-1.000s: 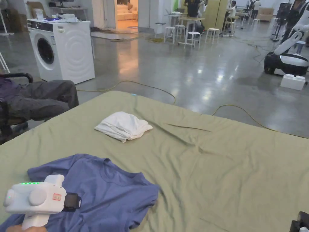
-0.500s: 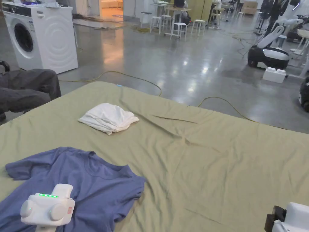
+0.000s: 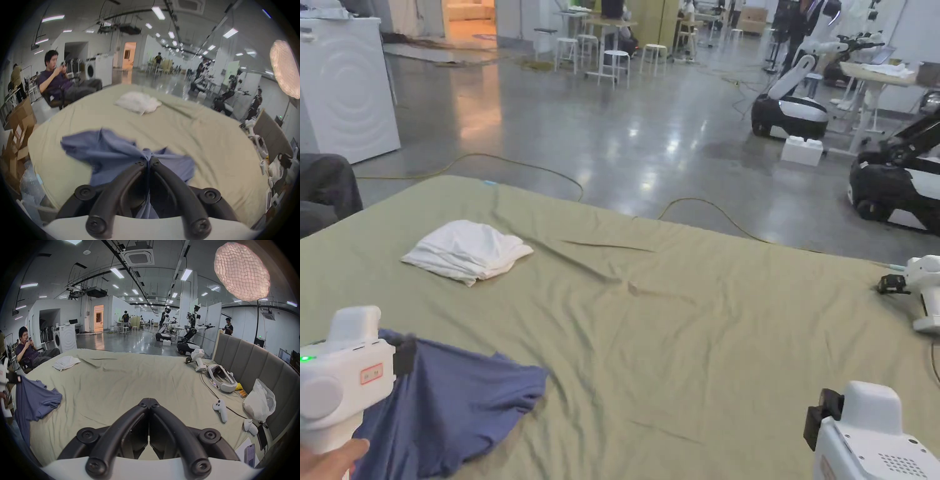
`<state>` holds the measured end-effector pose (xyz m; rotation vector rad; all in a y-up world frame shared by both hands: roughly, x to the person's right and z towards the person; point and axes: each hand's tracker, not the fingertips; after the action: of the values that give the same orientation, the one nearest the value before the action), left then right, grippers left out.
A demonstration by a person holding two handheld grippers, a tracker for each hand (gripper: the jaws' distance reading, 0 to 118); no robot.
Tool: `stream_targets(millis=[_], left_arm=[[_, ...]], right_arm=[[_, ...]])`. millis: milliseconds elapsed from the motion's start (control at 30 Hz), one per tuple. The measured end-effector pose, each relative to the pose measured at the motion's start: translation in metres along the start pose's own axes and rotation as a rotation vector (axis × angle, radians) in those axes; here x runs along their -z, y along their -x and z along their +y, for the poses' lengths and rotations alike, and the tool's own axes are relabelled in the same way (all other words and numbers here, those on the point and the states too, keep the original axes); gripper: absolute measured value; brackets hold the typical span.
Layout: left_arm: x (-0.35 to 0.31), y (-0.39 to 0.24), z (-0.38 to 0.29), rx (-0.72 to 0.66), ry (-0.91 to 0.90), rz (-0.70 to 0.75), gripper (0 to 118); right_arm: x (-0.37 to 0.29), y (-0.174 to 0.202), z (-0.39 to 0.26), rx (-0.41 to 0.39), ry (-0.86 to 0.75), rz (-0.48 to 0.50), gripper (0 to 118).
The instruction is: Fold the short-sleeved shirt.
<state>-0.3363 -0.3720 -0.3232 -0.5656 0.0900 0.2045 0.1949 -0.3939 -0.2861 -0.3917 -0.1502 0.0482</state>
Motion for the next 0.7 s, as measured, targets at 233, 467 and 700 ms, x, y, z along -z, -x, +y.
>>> stream_targets(millis=[233,467,700], left_arm=[[-0.045,-0.088,0.062,0.123,-0.155,-0.217,4],[-0.065,-0.190,0.072,0.231,-0.195,-0.436,4],[-0.047,-0.293,0.033,0.280,-0.114,-0.629,4]], right_arm=[[-0.020,-0.021,0.011,0.024,-0.053,-0.012,0],[-0.039,-0.044,0.016,0.039,-0.097,-0.034,0],[-0.056,-0.076,0.012,0.066,-0.117,-0.079,0]])
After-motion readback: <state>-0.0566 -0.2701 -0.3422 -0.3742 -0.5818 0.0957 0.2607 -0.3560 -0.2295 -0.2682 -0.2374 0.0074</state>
